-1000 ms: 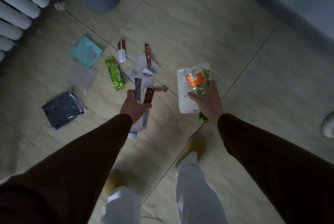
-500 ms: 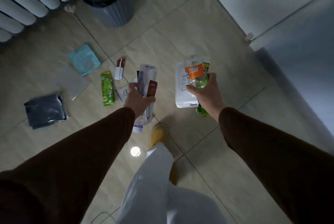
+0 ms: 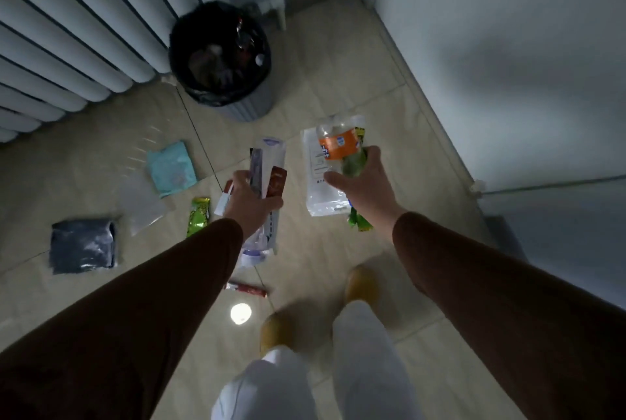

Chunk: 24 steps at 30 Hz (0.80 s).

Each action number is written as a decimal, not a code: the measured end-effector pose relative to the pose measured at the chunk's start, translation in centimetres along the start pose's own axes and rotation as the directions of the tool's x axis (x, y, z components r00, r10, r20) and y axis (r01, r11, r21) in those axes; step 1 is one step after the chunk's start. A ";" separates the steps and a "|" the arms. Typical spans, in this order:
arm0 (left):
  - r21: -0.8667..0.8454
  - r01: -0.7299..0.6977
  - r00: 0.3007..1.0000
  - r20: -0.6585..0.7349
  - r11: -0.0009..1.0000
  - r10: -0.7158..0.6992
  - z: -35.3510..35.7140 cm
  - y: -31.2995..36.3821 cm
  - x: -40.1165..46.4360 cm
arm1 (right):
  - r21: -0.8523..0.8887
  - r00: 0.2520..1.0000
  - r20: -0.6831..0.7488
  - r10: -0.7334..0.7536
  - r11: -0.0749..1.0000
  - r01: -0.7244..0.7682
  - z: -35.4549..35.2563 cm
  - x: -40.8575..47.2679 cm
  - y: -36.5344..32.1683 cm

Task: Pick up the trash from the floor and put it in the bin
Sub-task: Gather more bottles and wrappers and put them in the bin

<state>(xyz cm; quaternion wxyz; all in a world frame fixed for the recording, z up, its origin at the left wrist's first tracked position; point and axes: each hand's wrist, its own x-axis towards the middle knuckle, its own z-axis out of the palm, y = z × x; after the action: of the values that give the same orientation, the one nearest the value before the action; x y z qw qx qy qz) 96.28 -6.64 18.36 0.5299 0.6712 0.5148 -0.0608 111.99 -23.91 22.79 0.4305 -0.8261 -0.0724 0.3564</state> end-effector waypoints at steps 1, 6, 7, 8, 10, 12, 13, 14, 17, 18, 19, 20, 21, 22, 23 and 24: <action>-0.016 0.009 0.999 -0.032 1.000 -0.010 -0.1 1.0 0.8 | 0.006 1.000 0.022 -0.019 1.000 0.019 -0.5 1.3 -1.2; -0.186 0.062 0.993 -0.089 0.981 -0.080 -2.8 5.4 5.1 | -0.050 0.988 0.120 -0.102 0.993 0.109 -0.5 8.2 -7.9; -0.213 0.075 0.991 -0.091 0.974 -0.096 -3.6 6.1 6.1 | -0.062 0.985 0.131 -0.116 0.990 0.125 0.1 9.5 -9.3; -0.236 0.087 0.989 -0.093 0.968 -0.111 -4.5 6.7 7.2 | -0.071 0.982 0.142 -0.126 0.988 0.137 0.7 10.9 -10.6; -0.279 0.109 0.986 -0.091 0.954 -0.139 -6.1 8.0 9.5 | -0.076 0.978 0.158 -0.139 0.985 0.152 2.3 13.5 -13.0; -0.314 0.135 0.983 -0.077 0.940 -0.167 -7.7 9.0 11.9 | -0.085 0.972 0.185 -0.144 0.983 0.162 4.2 15.9 -15.2; -0.321 0.150 0.981 -0.068 0.935 -0.181 -8.5 9.4 13.0 | -0.094 0.968 0.204 -0.143 0.982 0.165 5.3 17.0 -16.1; -0.318 0.167 0.979 -0.060 0.933 -0.196 -9.2 9.9 14.1 | -0.104 0.965 0.221 -0.142 0.980 0.168 6.2 18.2 -16.9; -0.291 0.209 0.969 -0.068 0.934 -0.238 -11.1 11.0 17.6 | -0.118 0.951 0.273 -0.144 0.976 0.182 9.2 21.7 -18.9; -0.291 0.228 0.963 -0.076 0.929 -0.260 -11.6 11.4 18.9 | -0.119 0.945 0.290 -0.149 0.975 0.190 10.2 22.9 -19.5; -0.299 0.250 0.955 -0.081 0.921 -0.286 -12.1 11.6 20.1 | -0.123 0.939 0.307 -0.153 0.972 0.199 11.1 24.2 -20.1; -0.312 0.268 0.948 -0.086 0.911 -0.308 -12.4 11.9 21.4 | -0.132 0.933 0.326 -0.154 0.970 0.206 12.0 25.4 -20.7; -0.334 0.279 0.941 -0.091 0.900 -0.325 -12.6 12.3 22.7 | -0.145 0.926 0.345 -0.152 0.966 0.213 12.9 26.8 -21.1; -0.355 0.287 0.935 -0.096 0.890 -0.340 -12.8 12.7 24.1 | -0.164 0.919 0.365 -0.147 0.962 0.219 13.7 28.2 -21.6; -0.368 0.301 0.928 -0.100 0.880 -0.359 -13.0 13.0 25.5 | -0.191 0.912 0.387 -0.137 0.955 0.225 14.6 29.6 -22.0; -0.370 0.320 0.918 -0.104 0.872 -0.382 -13.3 13.3 26.9 | -0.226 0.903 0.413 -0.122 0.946 0.231 15.5 31.0 -22.4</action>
<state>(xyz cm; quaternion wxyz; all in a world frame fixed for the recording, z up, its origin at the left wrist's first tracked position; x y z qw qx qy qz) 112.62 21.71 15.89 0.5722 0.4654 0.6752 -0.0063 128.94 13.38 17.70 0.3215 -0.7782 -0.2801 0.4611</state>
